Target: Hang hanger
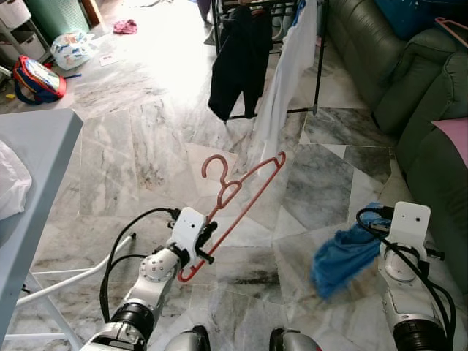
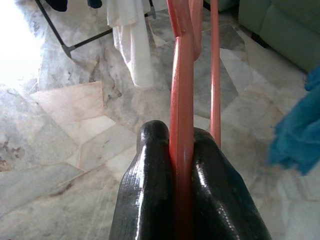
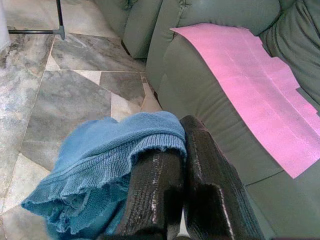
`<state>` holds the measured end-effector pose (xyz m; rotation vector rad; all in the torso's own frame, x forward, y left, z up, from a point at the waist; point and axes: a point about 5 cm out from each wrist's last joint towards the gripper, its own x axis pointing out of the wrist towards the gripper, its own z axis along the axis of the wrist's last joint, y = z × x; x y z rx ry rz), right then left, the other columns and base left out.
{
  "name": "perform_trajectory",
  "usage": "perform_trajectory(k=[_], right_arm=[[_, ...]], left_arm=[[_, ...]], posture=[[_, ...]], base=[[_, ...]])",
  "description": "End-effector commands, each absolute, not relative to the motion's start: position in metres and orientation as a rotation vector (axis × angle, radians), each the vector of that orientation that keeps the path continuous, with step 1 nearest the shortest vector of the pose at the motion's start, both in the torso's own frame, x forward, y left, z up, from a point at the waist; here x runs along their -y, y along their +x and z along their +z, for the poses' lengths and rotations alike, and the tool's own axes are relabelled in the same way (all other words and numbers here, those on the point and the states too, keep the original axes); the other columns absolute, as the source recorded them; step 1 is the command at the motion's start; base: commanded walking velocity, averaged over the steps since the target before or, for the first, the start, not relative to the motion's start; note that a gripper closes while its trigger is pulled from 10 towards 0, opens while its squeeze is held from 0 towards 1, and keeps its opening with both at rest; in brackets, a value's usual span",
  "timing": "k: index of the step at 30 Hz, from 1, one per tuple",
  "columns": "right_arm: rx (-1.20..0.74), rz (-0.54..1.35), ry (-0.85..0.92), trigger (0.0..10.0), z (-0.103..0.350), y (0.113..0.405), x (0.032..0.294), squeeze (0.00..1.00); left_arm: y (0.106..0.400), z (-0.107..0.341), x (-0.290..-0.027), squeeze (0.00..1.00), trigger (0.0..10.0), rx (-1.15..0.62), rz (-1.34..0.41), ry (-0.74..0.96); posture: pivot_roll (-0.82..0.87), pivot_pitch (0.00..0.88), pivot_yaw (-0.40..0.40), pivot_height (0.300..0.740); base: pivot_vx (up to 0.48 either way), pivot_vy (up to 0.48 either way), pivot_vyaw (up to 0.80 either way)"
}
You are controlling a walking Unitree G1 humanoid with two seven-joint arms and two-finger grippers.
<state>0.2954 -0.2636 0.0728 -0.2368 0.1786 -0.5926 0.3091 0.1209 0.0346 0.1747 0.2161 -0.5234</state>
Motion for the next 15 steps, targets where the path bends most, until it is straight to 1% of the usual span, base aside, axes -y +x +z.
perform_trajectory(k=[1,2,3,15], right_arm=[[-0.155,-0.597,-0.227,8.2,0.0774,0.2958,0.2651,0.00],[-0.155,-0.597,-0.227,8.2,0.0774,0.2958,0.2651,0.00],[-0.155,-0.580,-0.210,8.0,0.0764,0.2944,0.2631,0.00],[-0.155,-0.580,-0.210,8.0,0.0764,0.2944,0.2631,0.00]], left_arm=[[0.3076,0.0312,-0.1252,0.00,10.0,-0.237,-0.508,0.178],[0.3076,0.0312,-0.1252,0.00,10.0,-0.237,-0.508,0.178],[0.3087,0.0309,-0.1259,0.00,10.0,-0.235,-0.462,0.170],[0.3087,0.0309,-0.1259,0.00,10.0,-0.235,-0.462,0.170]], posture=[[-0.06,0.173,0.044,0.740],[-0.06,0.173,0.044,0.740],[-0.06,0.171,0.043,0.740],[-0.06,0.171,0.043,0.740]], base=[[0.000,0.000,0.00],[0.000,0.000,0.00],[0.000,0.000,0.00],[0.000,0.000,0.00]])
